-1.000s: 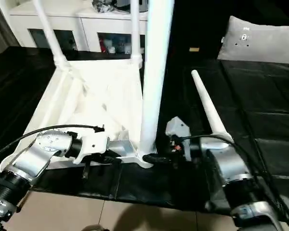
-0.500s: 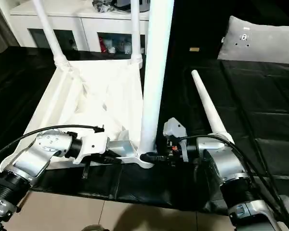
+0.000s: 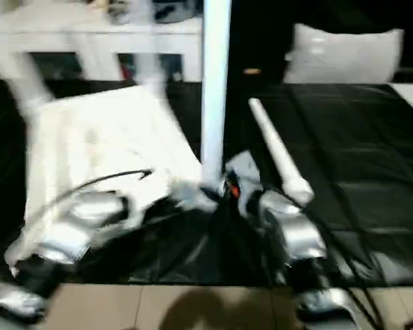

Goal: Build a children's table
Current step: Rotate leg to tighten

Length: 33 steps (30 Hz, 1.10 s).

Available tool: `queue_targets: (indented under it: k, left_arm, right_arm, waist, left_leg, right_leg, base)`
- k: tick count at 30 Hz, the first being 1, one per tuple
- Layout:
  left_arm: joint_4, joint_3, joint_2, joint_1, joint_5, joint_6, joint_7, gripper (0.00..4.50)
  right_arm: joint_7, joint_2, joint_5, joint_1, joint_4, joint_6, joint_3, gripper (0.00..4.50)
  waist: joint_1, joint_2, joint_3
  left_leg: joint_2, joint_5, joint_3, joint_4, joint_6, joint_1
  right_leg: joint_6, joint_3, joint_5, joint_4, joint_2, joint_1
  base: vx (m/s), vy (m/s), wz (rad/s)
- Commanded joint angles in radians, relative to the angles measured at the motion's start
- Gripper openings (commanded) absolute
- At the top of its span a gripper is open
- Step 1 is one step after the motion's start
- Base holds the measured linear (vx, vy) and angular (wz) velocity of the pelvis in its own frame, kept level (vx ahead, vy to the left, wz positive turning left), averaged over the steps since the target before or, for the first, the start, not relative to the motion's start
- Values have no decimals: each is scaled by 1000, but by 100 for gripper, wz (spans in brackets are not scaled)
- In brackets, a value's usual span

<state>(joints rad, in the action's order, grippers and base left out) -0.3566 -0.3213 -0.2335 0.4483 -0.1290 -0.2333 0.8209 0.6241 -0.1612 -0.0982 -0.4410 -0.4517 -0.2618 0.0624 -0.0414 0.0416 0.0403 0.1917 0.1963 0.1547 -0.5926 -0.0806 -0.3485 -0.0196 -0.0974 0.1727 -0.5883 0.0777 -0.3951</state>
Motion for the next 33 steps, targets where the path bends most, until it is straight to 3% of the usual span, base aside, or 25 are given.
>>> queue_targets:
  k: [1, 2, 3, 6, 8, 11, 13, 14, 16, 17, 18, 19, 23, 26, 27, 28, 29, 30, 31, 33]
  left_arm:
    - [3, -77, 108, 58, -12, 24, -52, 0]
    - [-6, -81, 121, 67, -23, 25, -73, 0]
    - [-9, -82, 125, 70, -31, 27, -80, 0]
    - [-14, -84, 109, 72, -52, 40, -74, 0]
    - [-23, -86, 82, 70, -60, 61, -65, 0]
    - [-35, -82, 72, 72, -65, 73, -69, 0]
    - [-54, -74, 66, 79, -72, 85, -77, 0]
    - [-68, -68, 65, 87, -77, 91, -87, 0]
    - [-101, -57, 61, 106, -84, 106, -108, 0]
    - [-127, -51, 57, 123, -89, 113, -126, 0]
    - [-151, -46, 55, 138, -94, 122, -147, 0]
    - [-166, -43, 54, 147, -97, 128, -159, 0]
    - [-215, -35, 53, 172, -112, 164, -210, 0]
    - [-248, -13, 68, 187, -100, 196, -240, 0]
    - [-275, 6, 81, 202, -87, 236, -272, 0]
    - [-283, 14, 86, 208, -82, 249, -288, 28]
    - [-283, 14, 86, 208, -82, 249, -288, 44]
    - [-294, 28, 94, 215, -62, 258, -293, 55]
    - [-293, 31, 95, 216, -55, 266, -296, 60]
    - [-282, 49, 102, 211, -40, 292, -324, 74]
  right_arm:
    - [-119, 109, 18, -35, -73, -20, 44, 263]
    - [-147, 125, 20, -41, -86, -13, 30, 263]
    - [-160, 132, 19, -42, -85, -9, 21, 298]
    - [-170, 140, 4, -40, -70, -5, -9, 333]
    - [-175, 114, 27, -29, -57, 16, -1, 351]
    - [-151, 102, 17, -14, -39, 23, -4, 377]
    - [-135, 88, 9, 6, -7, 0, -10, 399]
    - [-129, 80, 7, 20, 14, -3, -14, 412]
    - [-110, 56, 0, 53, 58, -8, -19, 423]
    - [-94, 38, -13, 76, 91, -8, -28, 431]
    - [-88, 22, -18, 94, 119, -15, -33, 442]
    - [-85, 12, -20, 104, 135, -20, -35, 442]
    - [-85, -13, -9, 131, 178, -24, -40, 442]
    - [-105, -20, -13, 150, 214, -33, -62, 442]
    - [-130, -22, -14, 168, 253, -37, -75, 442]
    - [-137, -24, -13, 176, 268, -38, -75, 448]
    - [-137, -24, -13, 176, 268, -38, -75, 450]
    - [-159, -23, -5, 188, 295, -42, -75, 450]
    - [-168, -14, -11, 194, 311, -50, -80, 450]
    - [-190, 4, -19, 205, 345, -74, -84, 450]
  waist:
    - [0, 3, -45]
    - [2, 0, -49]
    - [1, 1, -49]
    - [1, 7, -50]
    - [-5, 9, -58]
    - [-18, 7, -60]
    - [-25, 7, -61]
    - [-28, -1, -60]
    - [-36, 5, -60]
    - [-36, -7, -59]
    - [-46, 0, -60]
    - [-50, -3, -58]
    - [-45, -6, -55]
    - [-46, -7, -57]
    - [-46, -12, -57]
    - [-52, -9, -60]
    - [-52, -10, -60]
    - [-51, -16, -60]
    - [-53, -13, -61]
    - [-57, -16, -62]
  left_leg:
    - [19, 337, -10, 77, 15, 3]
    - [17, 328, -10, 75, 16, 3]
    - [19, 315, -11, 77, 20, -1]
    - [25, 306, -11, 82, 32, -8]
    - [28, 264, -7, 78, 36, -5]
    - [27, 200, -2, 73, 55, -12]
    - [26, 174, -2, 72, 62, -15]
    - [27, 165, 0, 73, 64, -15]
    - [29, 163, -1, 74, 62, -11]
    - [29, 161, 0, 74, 65, -13]
    - [30, 162, 0, 74, 63, -9]
    - [31, 170, -1, 77, 59, -11]
    - [25, 196, -4, 79, 46, -17]
    - [26, 172, -2, 75, 53, -14]
    - [26, 165, -2, 75, 56, -17]
    - [27, 151, -1, 73, 57, -12]
    - [28, 137, -3, 73, 60, -17]
    - [27, 130, -2, 72, 63, -18]
    - [26, 117, -2, 70, 66, -19]
    - [29, 108, -1, 69, 73, -18]
  right_leg:
    - [-77, 36, 547, 112, 64, 33]
    - [-82, 35, 536, 110, 66, 37]
    - [-85, 38, 516, 108, 67, 40]
    - [-111, 41, 430, 98, 64, 44]
    - [-143, 49, 338, 88, 66, 44]
    - [-179, 51, 232, 74, 66, 51]
    - [-171, 51, 235, 73, 68, 54]
    - [-165, 51, 242, 75, 67, 54]
    - [-153, 51, 260, 76, 68, 52]
    - [-148, 52, 265, 78, 66, 53]
    - [-138, 53, 277, 77, 67, 51]
    - [-130, 52, 288, 78, 66, 51]
    - [-101, 49, 356, 87, 70, 55]
    - [-110, 51, 328, 85, 70, 51]
    - [-111, 51, 319, 85, 69, 52]
    - [-115, 52, 296, 81, 69, 49]
    - [-122, 52, 266, 76, 68, 53]
    - [-126, 52, 253, 75, 68, 54]
    - [-135, 52, 238, 71, 69, 54]
    - [-146, 52, 223, 71, 71, 52]
  base:
    - [0, 0, 0]
    - [0, 0, 0]
    - [0, 0, 0]
    - [0, 0, 0]
    - [0, 0, 0]
    - [0, 0, 0]
    - [0, 0, 0]
    - [0, 0, 0]
    - [0, 0, 0]
    - [0, 0, 0]
    - [0, 0, 0]
    - [0, 0, 0]
    - [0, 0, 0]
    - [0, 0, 0]
    - [0, 0, 0]
    - [0, 0, 0]
    - [0, 0, 0]
    - [0, 0, 0]
    - [0, 0, 0]
    - [0, 0, 0]
